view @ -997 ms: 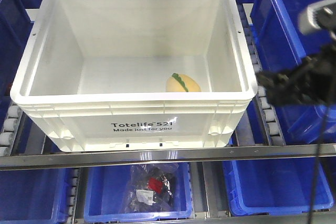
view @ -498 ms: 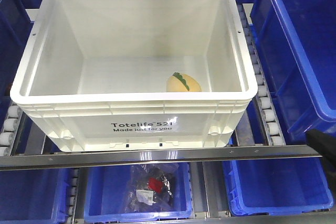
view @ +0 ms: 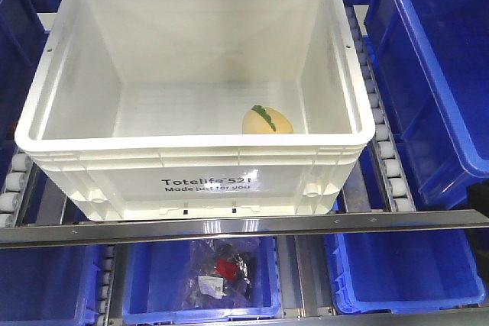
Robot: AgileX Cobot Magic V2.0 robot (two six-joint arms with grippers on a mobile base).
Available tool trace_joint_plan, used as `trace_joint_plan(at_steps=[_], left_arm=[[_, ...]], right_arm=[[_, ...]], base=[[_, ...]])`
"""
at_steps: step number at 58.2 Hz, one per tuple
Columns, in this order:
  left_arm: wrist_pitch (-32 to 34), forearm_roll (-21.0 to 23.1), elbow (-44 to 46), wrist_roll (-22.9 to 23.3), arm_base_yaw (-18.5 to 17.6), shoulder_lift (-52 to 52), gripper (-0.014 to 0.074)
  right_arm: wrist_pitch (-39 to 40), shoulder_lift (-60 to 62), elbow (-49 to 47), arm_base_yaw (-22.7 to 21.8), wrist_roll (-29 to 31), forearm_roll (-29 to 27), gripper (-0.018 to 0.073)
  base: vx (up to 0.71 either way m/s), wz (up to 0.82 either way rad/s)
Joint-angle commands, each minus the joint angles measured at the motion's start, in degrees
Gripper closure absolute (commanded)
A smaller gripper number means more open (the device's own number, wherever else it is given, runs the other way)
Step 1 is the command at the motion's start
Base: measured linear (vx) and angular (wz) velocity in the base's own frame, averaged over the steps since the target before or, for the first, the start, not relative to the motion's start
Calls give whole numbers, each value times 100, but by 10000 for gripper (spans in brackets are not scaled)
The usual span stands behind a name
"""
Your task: Place moving items into box and shelve
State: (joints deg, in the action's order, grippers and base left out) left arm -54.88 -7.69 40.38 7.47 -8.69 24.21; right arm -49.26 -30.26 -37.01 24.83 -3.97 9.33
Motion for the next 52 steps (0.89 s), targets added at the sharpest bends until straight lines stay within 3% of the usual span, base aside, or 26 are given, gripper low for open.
trace_joint_plan(at_steps=[1, 33, 38, 52], left_arm=[[354, -65, 127, 14, -26, 38, 622], [145, -65, 127, 15, -26, 38, 619], [228, -280, 48, 24, -9, -55, 619], [2383, 71, -1628, -132, 824, -1150, 617]], right_arm=[[323, -19, -142, -14, -19, 103, 577], [225, -19, -142, -14, -45, 96, 575], [225, -19, -142, -14, -45, 96, 575], [231, -19, -142, -14, -45, 96, 575]], base=[[0, 0], [0, 0], [0, 0], [0, 0]])
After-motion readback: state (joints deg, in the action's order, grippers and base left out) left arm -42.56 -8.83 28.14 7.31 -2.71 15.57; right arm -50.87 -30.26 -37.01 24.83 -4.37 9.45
